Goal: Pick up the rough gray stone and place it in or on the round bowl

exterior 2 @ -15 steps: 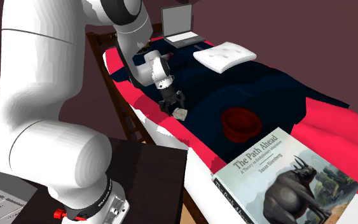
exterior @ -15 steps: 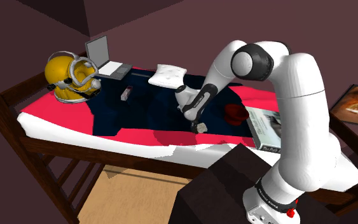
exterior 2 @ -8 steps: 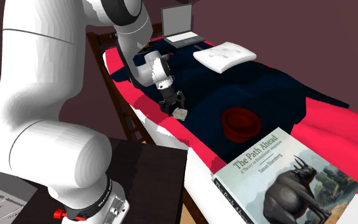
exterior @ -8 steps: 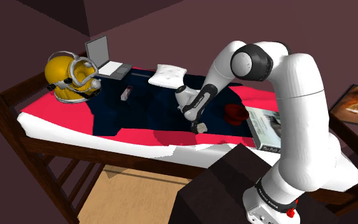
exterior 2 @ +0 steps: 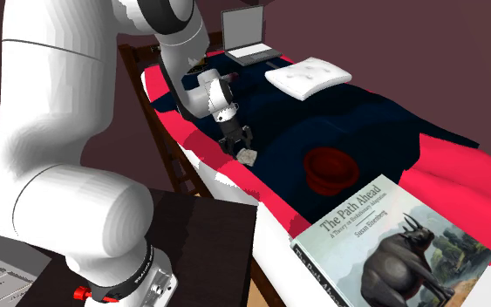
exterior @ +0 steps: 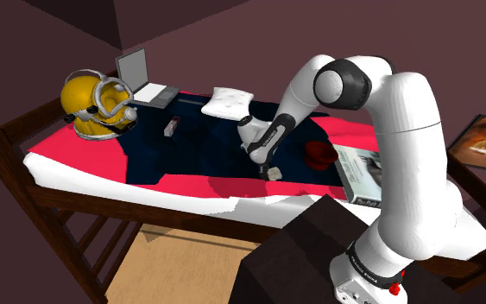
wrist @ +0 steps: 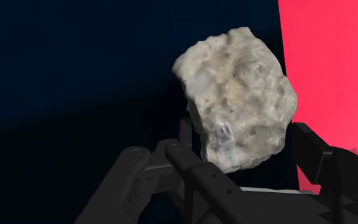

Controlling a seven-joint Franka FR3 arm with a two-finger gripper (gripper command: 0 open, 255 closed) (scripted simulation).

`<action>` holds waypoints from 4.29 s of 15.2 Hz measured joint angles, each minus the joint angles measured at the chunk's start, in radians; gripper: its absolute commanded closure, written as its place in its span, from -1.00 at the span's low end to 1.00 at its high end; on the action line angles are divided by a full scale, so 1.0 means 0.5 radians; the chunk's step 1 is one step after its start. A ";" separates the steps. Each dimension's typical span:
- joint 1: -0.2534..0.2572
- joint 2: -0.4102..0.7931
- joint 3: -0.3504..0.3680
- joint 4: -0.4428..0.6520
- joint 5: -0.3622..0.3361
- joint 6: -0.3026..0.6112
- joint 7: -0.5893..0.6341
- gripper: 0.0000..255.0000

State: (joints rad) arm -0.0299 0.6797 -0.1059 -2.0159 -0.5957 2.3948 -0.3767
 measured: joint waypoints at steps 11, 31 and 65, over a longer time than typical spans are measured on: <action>-0.012 -0.193 0.015 -0.071 0.035 -0.112 -0.073 1.00; -0.019 -0.642 0.052 -0.143 0.139 -0.457 -0.274 1.00; -0.777 -0.281 -0.328 0.215 0.074 0.046 -1.205 1.00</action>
State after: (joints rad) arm -0.4187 0.5392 -0.2699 -1.9084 -0.5584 2.4178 -0.9792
